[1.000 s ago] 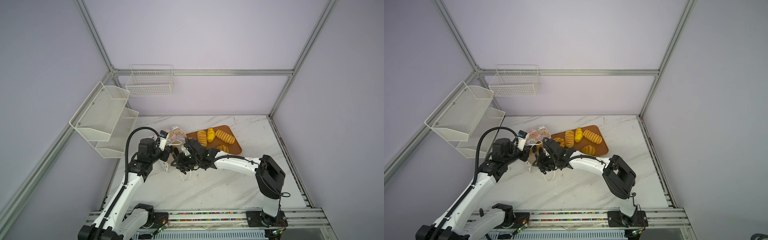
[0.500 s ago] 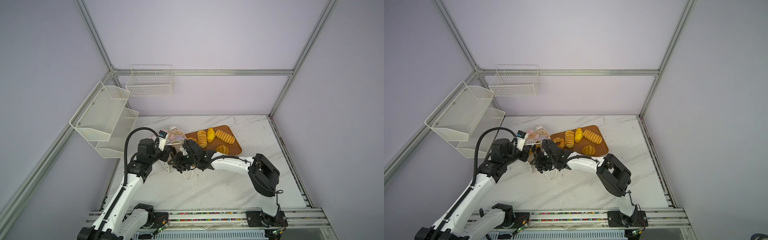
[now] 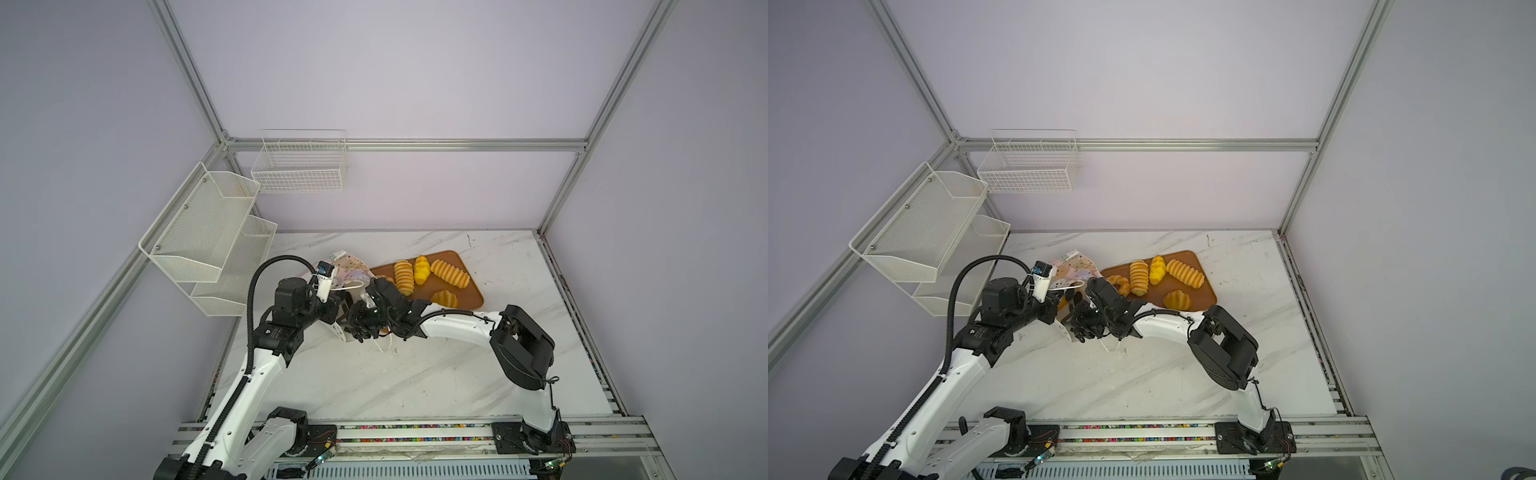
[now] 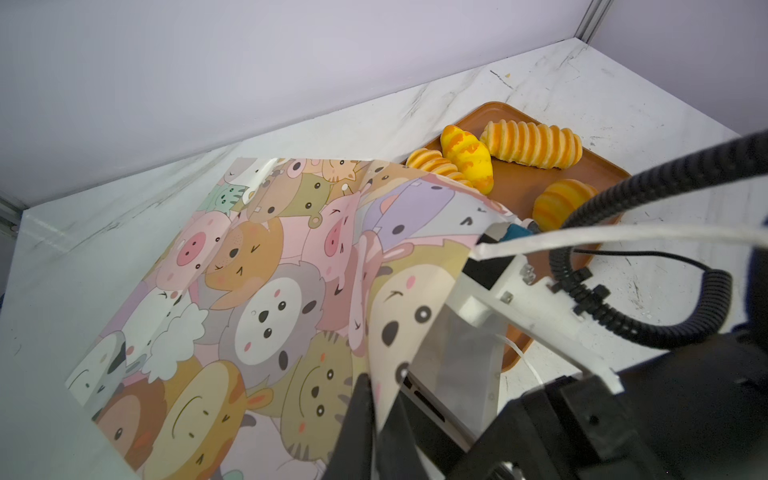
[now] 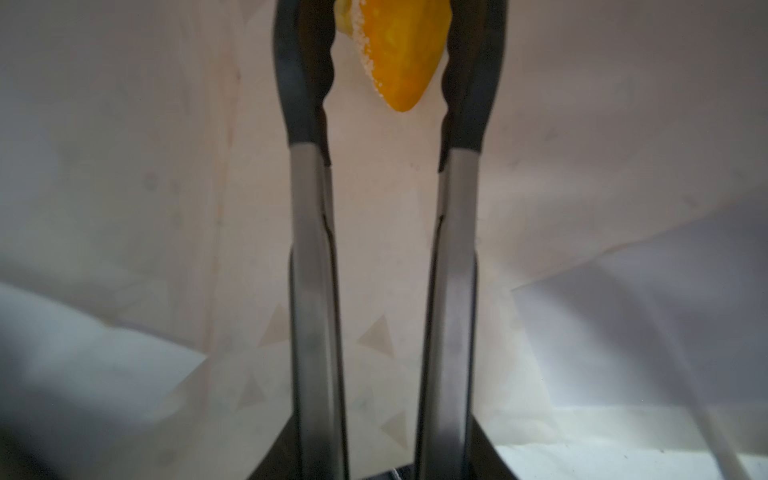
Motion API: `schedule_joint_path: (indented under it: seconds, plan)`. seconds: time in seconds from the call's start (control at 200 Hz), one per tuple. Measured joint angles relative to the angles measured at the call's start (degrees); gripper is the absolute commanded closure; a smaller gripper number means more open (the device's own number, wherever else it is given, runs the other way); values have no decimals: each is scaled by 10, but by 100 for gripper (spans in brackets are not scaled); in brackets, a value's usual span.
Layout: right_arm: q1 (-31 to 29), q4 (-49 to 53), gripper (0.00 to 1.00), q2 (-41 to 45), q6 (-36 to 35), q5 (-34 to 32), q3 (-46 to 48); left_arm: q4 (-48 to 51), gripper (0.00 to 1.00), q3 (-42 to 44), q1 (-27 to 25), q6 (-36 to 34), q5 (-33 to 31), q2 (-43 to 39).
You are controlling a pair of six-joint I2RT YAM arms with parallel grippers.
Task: Take the fake bread out of the paper bag
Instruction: 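Push the open tongs down inside the bag around a yellow bread, then close the tongs on the yellow bread inside the bag with the right gripper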
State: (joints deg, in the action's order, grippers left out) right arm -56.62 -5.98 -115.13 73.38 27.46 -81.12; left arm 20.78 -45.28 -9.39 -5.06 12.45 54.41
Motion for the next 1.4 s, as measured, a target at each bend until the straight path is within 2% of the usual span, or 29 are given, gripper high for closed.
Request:
schedule_joint_path:
  seconds: [0.535, 1.035, 1.14, 1.245, 1.4]
  plan:
    - [0, 3, 54, -17, 16, 10, -2, -2, 100, 0, 0, 0, 25, 5]
    - [1, 12, 54, -70, 17, 35, -68, -5, 100, 0, 0, 2, 30, 9]
    - [1, 12, 61, -76, 15, 38, -75, -6, 100, 0, 0, 5, 30, 9]
    - [3, 17, 78, -81, 13, 39, -75, -5, 100, 0, 0, 6, 31, 9]
    - [7, 23, 95, -82, 7, 38, -75, -5, 100, 0, 0, 6, 29, 9]
